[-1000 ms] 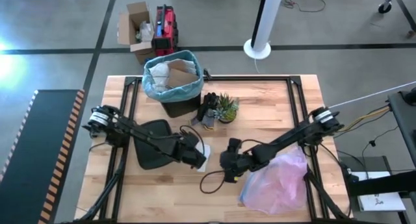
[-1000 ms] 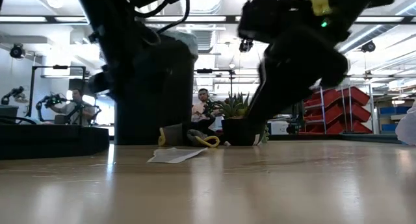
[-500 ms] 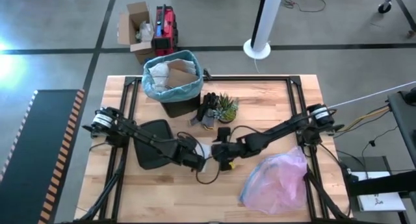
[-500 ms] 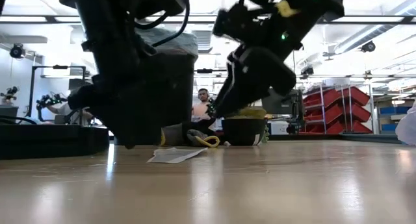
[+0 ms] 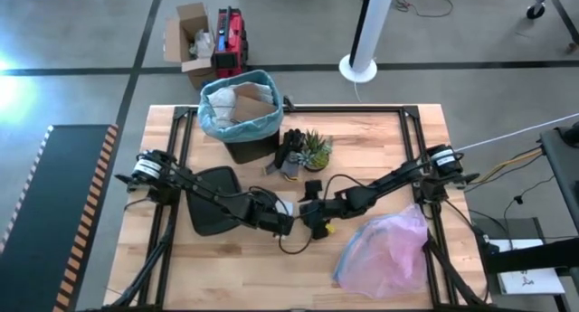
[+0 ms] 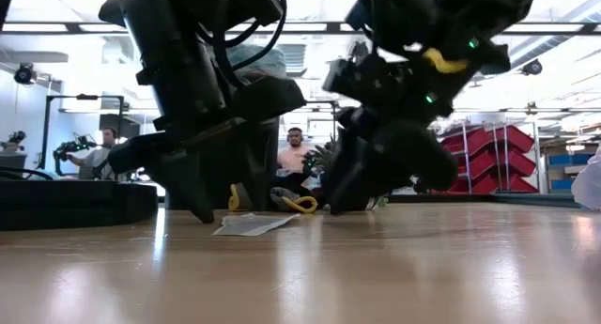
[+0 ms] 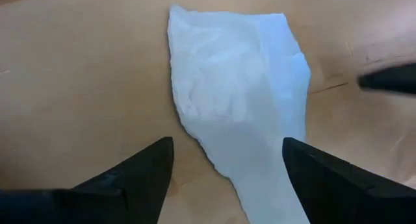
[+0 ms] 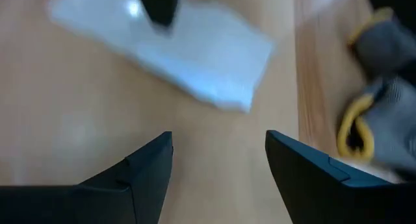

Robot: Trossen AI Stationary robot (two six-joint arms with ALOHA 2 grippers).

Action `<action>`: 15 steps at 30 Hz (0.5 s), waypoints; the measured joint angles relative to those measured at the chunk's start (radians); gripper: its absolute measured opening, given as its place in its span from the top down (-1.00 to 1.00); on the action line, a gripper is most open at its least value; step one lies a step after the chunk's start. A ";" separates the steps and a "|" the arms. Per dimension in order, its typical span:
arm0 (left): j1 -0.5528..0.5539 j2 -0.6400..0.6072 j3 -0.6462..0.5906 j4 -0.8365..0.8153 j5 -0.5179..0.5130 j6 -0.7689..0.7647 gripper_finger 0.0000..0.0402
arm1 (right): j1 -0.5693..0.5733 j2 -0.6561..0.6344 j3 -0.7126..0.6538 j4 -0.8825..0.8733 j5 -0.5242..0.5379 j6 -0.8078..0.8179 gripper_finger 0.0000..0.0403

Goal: Place trash/remove bag and relplace
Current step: Put the white paper into the trash bin

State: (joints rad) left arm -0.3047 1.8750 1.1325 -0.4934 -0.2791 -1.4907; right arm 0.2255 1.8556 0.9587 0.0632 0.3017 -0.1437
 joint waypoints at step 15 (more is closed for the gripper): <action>0.007 0.004 -0.012 0.057 -0.034 0.062 -0.17 | -0.041 0.137 0.077 0.068 -0.055 -0.166 -0.08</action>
State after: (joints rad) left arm -0.2977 1.8790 1.1210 -0.4366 -0.3130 -1.4284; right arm 0.1849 1.9929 1.0361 0.1308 0.2468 -0.3095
